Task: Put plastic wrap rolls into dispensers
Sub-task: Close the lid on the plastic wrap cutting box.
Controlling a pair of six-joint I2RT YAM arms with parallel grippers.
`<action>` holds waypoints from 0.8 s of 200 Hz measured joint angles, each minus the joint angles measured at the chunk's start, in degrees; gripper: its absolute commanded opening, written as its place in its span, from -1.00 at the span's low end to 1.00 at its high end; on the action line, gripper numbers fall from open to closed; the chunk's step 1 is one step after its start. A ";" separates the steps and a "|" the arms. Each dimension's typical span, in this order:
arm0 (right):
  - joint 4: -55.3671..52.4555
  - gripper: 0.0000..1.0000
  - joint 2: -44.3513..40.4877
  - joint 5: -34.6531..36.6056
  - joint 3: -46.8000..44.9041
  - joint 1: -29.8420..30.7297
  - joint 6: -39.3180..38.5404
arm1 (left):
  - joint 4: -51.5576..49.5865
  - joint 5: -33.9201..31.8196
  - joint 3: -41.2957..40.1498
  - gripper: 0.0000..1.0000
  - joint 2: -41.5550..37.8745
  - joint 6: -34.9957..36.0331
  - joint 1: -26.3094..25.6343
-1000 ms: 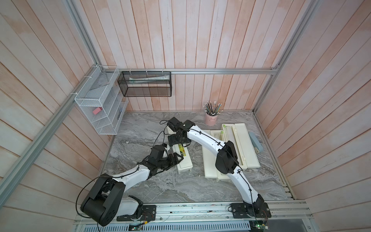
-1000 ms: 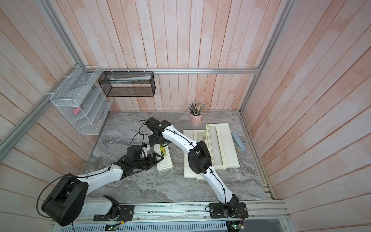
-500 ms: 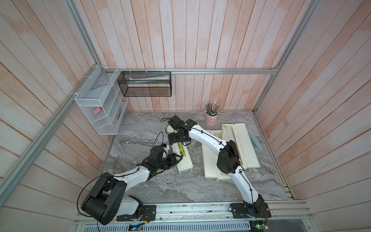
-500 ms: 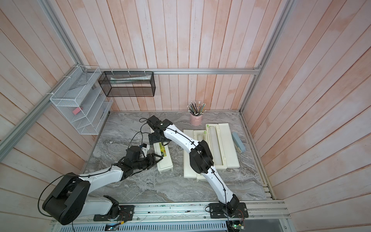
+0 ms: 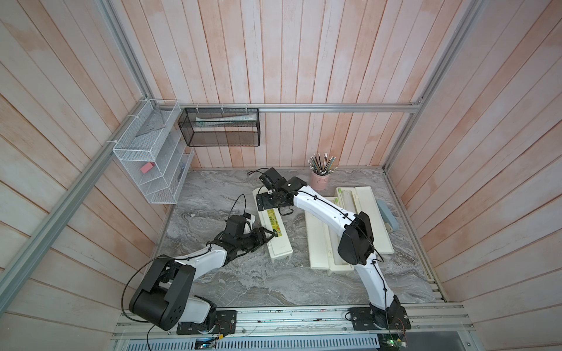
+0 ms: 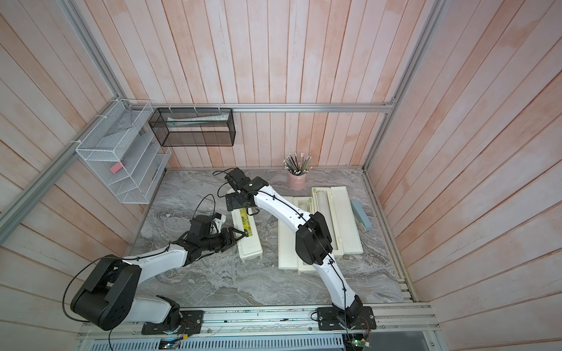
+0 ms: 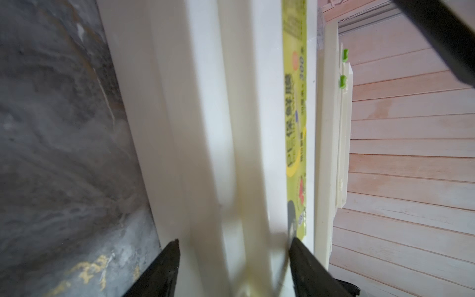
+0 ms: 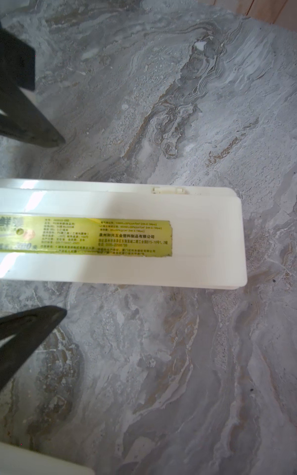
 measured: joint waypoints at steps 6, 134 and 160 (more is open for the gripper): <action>0.98 0.72 -0.35 -0.46 -1.33 -0.48 -0.63 | -0.72 -0.33 1.03 0.47 0.63 0.61 0.46; 33.57 0.45 -4.87 -30.99 -24.87 -14.53 -0.20 | 0.31 2.67 21.79 0.40 21.73 5.75 9.68; 36.09 0.42 -0.85 -35.87 -22.43 -14.32 0.72 | 1.44 4.13 24.35 0.38 24.59 5.75 11.37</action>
